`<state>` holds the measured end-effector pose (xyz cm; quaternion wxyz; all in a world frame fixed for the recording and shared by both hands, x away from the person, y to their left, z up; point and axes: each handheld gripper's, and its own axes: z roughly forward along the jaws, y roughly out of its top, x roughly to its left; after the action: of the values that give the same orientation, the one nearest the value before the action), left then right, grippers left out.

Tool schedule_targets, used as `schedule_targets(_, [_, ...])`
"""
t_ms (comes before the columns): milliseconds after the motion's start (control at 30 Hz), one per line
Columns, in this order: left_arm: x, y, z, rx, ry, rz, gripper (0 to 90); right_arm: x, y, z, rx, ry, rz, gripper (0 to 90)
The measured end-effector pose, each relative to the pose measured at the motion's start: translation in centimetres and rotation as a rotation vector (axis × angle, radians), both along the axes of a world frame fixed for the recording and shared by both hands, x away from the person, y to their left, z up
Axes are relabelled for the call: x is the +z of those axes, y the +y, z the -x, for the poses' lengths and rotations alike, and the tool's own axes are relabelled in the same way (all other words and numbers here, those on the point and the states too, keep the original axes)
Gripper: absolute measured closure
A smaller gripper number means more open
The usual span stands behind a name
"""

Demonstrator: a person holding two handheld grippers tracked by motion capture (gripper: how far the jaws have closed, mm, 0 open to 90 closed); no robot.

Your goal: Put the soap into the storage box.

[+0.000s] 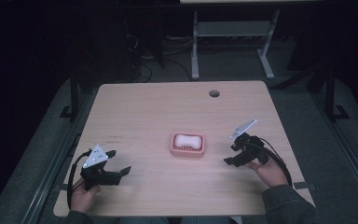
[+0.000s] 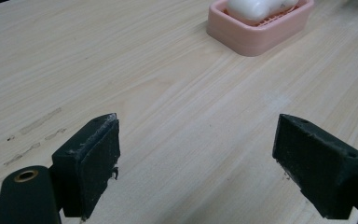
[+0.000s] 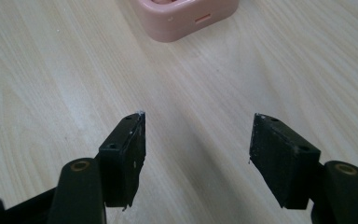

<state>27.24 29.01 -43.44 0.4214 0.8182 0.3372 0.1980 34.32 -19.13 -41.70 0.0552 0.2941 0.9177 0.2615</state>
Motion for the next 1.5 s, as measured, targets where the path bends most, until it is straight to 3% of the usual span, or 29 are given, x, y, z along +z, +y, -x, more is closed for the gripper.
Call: schedule_targets(1500, [-0.1, -0.2, 0.0, -0.004, 0.005, -0.010, 14.5, -1.9, -3.6, 5.3, -0.067, -0.021, -0.062, 34.5])
